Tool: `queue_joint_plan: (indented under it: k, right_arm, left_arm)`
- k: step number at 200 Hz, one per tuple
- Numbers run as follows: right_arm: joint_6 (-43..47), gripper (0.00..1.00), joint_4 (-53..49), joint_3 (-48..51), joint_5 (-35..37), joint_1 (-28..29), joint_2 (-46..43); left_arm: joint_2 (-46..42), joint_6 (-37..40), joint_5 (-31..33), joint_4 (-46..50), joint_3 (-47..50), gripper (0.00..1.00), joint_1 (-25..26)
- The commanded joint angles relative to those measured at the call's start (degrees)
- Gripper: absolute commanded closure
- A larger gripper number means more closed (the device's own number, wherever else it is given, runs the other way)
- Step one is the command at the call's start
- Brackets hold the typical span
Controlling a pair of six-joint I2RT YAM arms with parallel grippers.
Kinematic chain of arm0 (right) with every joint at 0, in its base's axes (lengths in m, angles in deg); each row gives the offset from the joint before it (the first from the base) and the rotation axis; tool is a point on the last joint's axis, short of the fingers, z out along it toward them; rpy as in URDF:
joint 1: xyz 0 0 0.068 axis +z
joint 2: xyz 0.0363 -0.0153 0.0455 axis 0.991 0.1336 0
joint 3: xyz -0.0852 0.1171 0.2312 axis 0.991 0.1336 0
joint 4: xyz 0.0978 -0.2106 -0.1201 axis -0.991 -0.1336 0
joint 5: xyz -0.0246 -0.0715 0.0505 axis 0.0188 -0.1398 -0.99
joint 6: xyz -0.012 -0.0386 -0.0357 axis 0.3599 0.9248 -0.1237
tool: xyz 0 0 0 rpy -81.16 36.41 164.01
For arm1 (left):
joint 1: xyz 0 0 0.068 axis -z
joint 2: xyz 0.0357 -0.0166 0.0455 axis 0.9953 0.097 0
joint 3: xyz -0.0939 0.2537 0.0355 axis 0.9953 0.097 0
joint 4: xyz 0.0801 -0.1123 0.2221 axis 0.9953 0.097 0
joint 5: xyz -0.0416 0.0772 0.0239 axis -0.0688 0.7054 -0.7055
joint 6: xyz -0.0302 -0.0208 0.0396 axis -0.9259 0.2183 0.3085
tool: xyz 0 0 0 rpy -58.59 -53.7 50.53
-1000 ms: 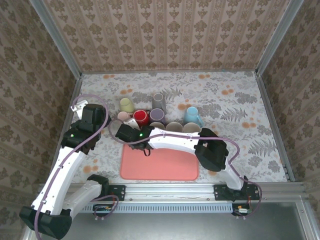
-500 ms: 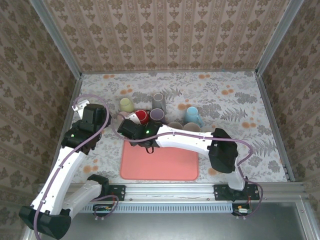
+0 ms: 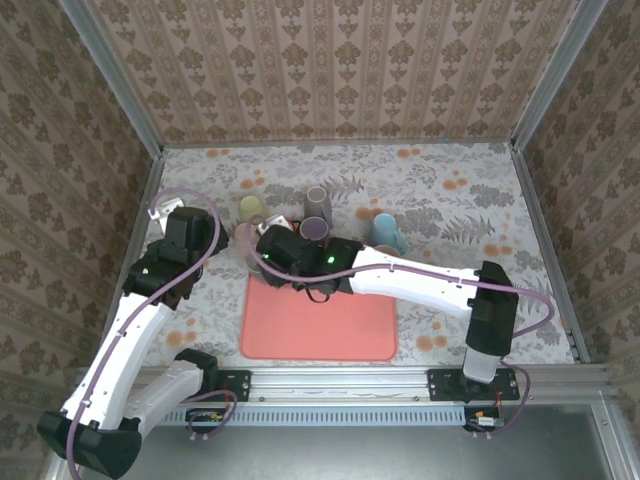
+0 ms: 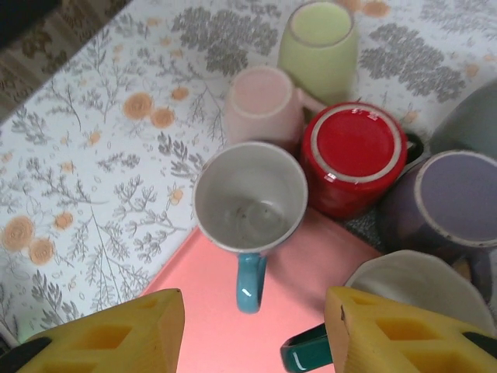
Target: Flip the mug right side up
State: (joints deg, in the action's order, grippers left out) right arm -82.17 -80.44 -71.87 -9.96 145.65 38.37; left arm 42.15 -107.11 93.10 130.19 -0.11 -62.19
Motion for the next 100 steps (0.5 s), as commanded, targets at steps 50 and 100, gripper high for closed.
queue_joint_plan:
  k: [50,100]
  right_arm:
    - [1.1,0.49,3.2,6.7,-3.2,-8.6,-9.4]
    - [1.3,0.47,2.5,11.1,-5.0,-17.0,-14.4]
  left_arm:
    - [5.5,1.5,-2.8,3.2,-5.8,0.0,7.4]
    - [12.8,5.3,-3.5,3.6,-12.6,0.0,14.1]
